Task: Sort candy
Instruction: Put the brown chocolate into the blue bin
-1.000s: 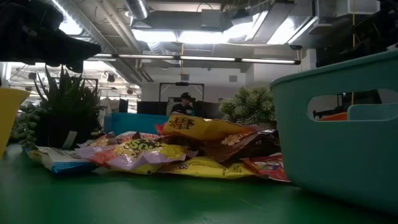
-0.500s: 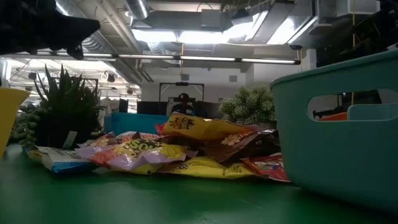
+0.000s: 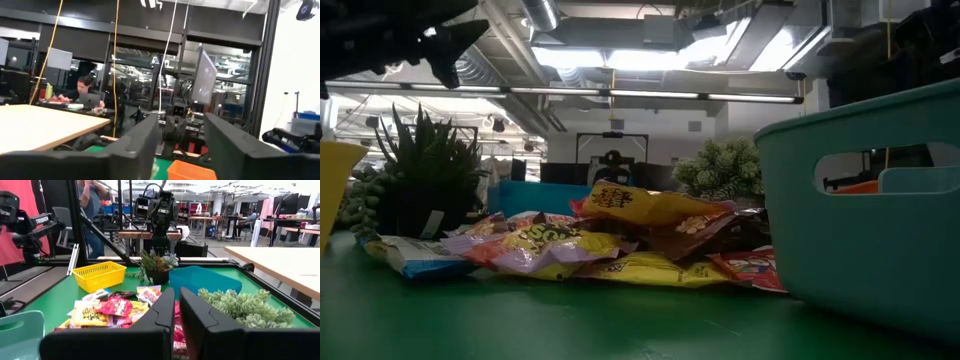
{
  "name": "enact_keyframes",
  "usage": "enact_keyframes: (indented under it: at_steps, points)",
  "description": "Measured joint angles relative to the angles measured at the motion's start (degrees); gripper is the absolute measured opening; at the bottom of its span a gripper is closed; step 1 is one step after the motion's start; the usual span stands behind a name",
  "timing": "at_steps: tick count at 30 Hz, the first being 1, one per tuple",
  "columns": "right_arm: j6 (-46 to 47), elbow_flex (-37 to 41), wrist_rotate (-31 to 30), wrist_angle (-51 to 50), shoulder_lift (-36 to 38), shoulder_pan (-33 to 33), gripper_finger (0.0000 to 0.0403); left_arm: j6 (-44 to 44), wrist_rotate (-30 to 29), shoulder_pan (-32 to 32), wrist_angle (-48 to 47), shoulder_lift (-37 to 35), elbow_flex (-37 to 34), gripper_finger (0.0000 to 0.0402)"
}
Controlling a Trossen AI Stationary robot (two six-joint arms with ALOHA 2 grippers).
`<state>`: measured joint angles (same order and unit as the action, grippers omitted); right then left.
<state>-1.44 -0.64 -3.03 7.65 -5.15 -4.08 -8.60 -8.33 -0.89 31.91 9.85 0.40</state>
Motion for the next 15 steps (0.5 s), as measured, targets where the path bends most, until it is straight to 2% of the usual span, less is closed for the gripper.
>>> enact_keyframes:
  at_steps: [6,15]
  points:
    - [0.11,-0.04,-2.47,0.39,0.01,-0.01,0.0028,-1.80,2.67,-0.93,6.69,12.05,3.18,0.0205]
    - [0.14,-0.09,-2.50,0.41,0.01,0.00,0.0028,5.64,5.02,-6.48,5.40,36.29,18.34,0.0210]
